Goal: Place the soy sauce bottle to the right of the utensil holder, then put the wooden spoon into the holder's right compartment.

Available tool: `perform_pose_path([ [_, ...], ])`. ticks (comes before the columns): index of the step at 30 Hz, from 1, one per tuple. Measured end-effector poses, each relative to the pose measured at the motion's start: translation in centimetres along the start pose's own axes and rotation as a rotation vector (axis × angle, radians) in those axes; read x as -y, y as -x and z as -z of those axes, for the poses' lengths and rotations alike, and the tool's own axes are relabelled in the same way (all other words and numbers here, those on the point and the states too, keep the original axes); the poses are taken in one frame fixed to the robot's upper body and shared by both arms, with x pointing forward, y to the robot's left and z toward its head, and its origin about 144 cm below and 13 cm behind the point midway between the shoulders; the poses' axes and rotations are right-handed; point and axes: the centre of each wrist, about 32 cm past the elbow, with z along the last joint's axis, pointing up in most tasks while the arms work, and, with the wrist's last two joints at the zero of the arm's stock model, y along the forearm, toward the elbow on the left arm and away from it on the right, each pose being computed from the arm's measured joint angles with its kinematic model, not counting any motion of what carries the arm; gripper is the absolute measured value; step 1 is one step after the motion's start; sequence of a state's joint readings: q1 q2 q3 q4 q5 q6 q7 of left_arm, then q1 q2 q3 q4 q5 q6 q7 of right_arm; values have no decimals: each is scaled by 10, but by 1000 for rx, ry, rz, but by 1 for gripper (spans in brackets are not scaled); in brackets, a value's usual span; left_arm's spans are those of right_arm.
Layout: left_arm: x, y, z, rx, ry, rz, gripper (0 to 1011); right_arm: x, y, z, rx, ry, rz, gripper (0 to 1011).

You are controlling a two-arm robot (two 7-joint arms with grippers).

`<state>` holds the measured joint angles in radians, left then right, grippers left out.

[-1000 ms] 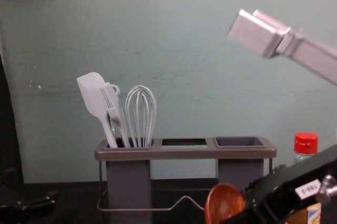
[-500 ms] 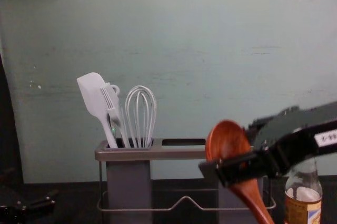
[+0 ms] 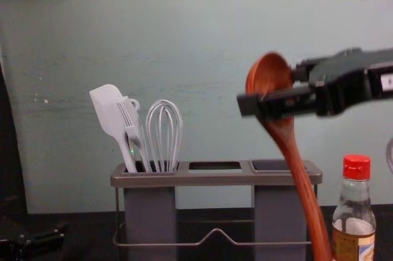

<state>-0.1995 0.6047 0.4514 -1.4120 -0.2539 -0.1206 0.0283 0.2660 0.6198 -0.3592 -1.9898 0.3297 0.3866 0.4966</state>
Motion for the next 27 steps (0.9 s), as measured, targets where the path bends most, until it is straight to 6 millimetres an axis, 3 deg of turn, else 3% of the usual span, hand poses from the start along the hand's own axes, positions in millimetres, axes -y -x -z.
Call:
perform_pose_path([
  [13, 0, 0, 0, 0, 0, 0, 1011, -15, -46, -16, 19, -135, 35, 854],
  [27, 0, 0, 0, 0, 0, 0, 1012, -42, -90, -33, 11, -141, 99, 853],
])
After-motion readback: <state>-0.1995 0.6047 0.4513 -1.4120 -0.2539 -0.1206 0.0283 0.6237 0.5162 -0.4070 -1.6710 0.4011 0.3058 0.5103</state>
